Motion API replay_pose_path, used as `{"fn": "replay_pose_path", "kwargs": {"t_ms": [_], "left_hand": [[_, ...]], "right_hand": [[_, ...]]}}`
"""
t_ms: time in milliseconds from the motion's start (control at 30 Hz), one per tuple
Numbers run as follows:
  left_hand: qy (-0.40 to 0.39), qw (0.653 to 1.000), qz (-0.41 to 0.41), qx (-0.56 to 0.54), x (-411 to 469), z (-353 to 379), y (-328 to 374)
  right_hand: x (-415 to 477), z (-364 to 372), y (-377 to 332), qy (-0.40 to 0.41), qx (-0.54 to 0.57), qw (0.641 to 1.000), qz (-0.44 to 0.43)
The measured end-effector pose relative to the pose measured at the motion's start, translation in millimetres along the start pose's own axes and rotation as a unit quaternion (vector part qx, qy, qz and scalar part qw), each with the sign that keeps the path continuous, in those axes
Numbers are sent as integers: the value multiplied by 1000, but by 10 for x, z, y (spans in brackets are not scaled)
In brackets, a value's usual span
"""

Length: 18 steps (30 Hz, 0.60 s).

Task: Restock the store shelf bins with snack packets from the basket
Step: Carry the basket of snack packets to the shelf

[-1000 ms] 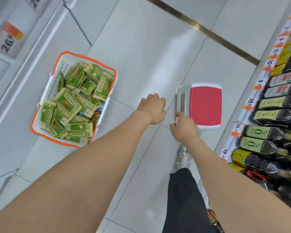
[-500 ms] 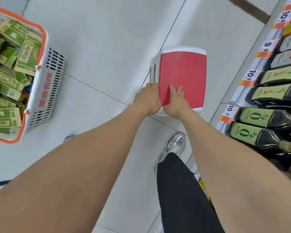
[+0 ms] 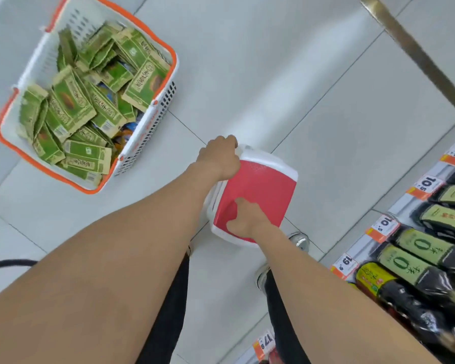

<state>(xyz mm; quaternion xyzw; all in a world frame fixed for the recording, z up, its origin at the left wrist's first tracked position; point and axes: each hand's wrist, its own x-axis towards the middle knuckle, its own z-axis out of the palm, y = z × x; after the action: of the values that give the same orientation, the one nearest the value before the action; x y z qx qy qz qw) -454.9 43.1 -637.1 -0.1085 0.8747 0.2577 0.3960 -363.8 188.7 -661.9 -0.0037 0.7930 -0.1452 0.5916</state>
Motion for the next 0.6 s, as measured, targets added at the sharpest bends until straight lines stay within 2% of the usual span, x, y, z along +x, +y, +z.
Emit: {"fn": "replay_pose_path", "kwargs": {"t_ms": [100, 267, 433, 600], "left_hand": [[28, 999, -18, -27, -231, -518, -567], [83, 992, -46, -87, -824, -1465, -1411], [145, 974, -95, -143, -1665, -2227, -2203], [189, 957, -116, -187, -2245, -2614, -2690]], "right_hand": [[-169, -188, -656, 25, -72, 997, -29], [-555, -551, -2057, 78, -96, 987, -103], [-1055, -816, -3391, 103, -179, 965, -163], [-1414, -885, -4155, 127, -261, 934, -209]]}}
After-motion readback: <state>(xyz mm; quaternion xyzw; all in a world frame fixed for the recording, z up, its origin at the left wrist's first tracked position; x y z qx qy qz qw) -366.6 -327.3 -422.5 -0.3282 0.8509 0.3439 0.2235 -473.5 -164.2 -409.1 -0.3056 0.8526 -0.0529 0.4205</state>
